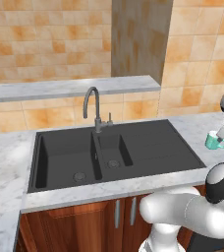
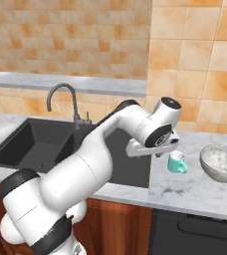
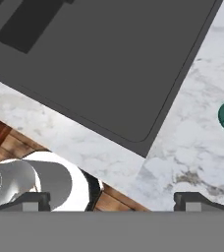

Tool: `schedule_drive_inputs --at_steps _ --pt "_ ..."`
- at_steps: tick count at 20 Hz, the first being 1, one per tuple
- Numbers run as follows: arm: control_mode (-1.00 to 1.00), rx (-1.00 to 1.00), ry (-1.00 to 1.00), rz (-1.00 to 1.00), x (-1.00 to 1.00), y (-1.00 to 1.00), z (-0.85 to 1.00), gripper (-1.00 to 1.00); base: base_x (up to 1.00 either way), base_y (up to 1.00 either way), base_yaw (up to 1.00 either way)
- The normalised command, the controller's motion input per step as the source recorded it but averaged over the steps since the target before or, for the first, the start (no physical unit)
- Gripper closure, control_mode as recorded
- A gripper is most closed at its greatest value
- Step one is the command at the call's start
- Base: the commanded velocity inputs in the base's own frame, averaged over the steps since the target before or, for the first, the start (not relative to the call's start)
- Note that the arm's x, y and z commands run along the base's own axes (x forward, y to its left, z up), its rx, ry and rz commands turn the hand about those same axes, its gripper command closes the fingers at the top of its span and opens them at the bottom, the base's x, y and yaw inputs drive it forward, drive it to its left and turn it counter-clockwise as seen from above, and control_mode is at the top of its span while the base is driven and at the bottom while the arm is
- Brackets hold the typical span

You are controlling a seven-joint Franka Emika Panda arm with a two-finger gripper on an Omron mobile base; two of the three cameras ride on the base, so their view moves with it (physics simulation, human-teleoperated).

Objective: Pick the mug and place it in the sink. Pick the bowl and place it in the open cabinet and then close the cabinet.

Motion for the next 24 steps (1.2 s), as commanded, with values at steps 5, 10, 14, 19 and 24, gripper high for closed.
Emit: schedule_drive_inputs --at_steps 5,10,14,19,24 --pt "-1.00 -0.16 -0.02 0.16 0.00 -0.14 -0.05 -1.00 0.00 0.00 0.00" --pt "-1.00 -0.18 -0.13 0.15 0.00 -0.01 -0.04 -1.00 0.00 0.00 0.00" --pt "-1.00 -0.12 -0.04 0.13 0.00 0.00 -0.12 -1.00 0.00 0.00 0.00" --pt "-1.00 -0.05 0.04 0.06 0.03 0.00 -0.23 -1.00 0.00 0.00 0.00" --pt "-1.00 0.00 0.19 0.05 0.15 -0.07 -0.09 -1.00 0.00 0.00 0.00"
